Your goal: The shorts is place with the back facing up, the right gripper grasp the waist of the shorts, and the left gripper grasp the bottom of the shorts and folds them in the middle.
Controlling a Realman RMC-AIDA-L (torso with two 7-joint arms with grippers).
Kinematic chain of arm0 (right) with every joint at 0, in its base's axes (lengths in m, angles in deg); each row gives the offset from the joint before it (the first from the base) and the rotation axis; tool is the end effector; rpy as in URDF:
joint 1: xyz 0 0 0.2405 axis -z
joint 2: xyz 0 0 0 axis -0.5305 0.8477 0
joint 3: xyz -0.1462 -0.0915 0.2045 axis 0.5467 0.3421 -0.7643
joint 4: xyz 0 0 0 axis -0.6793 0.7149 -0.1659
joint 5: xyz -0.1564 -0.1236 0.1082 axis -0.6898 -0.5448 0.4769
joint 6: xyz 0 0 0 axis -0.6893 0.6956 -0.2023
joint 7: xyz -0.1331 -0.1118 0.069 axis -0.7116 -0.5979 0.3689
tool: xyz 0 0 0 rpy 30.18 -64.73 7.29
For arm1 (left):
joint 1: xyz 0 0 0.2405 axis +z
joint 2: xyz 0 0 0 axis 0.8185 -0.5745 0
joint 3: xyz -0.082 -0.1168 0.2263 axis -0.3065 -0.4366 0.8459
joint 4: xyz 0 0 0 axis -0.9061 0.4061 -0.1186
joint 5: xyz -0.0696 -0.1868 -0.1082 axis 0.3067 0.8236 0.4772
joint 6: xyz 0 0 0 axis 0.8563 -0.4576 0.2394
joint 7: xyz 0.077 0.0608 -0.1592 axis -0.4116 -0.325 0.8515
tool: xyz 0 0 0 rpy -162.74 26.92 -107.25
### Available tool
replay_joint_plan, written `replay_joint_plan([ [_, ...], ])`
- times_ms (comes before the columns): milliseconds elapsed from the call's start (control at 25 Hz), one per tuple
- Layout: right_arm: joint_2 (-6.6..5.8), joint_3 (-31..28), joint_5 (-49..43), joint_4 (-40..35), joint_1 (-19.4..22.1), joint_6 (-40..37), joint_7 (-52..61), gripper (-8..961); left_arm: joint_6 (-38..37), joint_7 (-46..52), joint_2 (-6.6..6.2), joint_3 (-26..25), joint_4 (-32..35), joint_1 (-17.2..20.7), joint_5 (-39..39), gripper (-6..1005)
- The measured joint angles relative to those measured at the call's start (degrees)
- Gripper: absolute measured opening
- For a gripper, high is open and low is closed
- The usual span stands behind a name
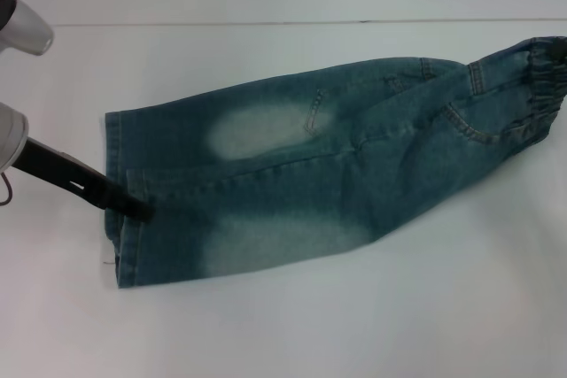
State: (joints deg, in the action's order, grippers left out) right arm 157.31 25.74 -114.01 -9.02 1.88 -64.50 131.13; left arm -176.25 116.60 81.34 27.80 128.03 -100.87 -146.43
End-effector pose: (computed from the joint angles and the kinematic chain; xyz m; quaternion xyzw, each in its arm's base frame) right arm 0.3536 0.4125 0.0429 -0.6661 0.5410 0.4033 0.3178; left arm -0.2894 0.4127 -0.0110 -0.9010 -0.4091 0.0909 0.1120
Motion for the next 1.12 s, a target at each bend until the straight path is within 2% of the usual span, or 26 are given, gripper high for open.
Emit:
replay_joint_plan([
  [760, 0.00, 0.22, 0.48, 0.02, 0.02, -0.03, -0.08, 57, -1.65, -0.07, 0.13, 0.84, -0.15, -0.65, -1.46, 786],
  [1120, 0.09, 0.24, 0.55, 0.12, 0.09, -0.08, -0.20, 57, -1.95, -0.18, 0.61, 2.27, -0.22, -1.56, -1.35, 786],
])
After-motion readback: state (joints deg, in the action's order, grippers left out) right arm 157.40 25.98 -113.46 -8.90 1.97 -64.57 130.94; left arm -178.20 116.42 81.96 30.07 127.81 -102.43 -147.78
